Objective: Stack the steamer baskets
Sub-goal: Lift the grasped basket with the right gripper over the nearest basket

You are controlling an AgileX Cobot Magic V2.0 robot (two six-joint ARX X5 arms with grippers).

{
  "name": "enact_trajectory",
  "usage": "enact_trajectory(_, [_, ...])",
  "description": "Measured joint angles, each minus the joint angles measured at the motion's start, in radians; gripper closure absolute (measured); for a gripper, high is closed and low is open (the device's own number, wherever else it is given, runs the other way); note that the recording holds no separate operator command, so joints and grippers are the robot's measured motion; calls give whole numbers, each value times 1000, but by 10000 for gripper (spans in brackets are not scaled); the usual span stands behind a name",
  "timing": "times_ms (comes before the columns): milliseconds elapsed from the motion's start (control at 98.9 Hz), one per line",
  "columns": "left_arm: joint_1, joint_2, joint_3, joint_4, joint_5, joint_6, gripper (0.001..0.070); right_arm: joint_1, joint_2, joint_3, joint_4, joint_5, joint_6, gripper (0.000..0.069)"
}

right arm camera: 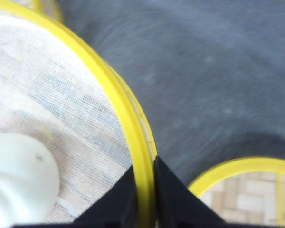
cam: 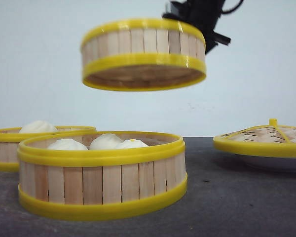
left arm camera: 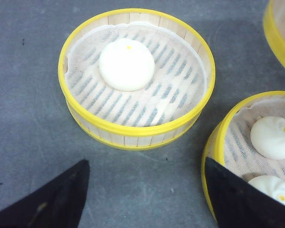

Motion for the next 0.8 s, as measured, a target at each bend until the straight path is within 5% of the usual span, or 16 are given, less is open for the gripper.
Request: enact_trajectory(799, [0,3,0,-10,-42,4,241,181,-42,-44,-45,-32,-47,668])
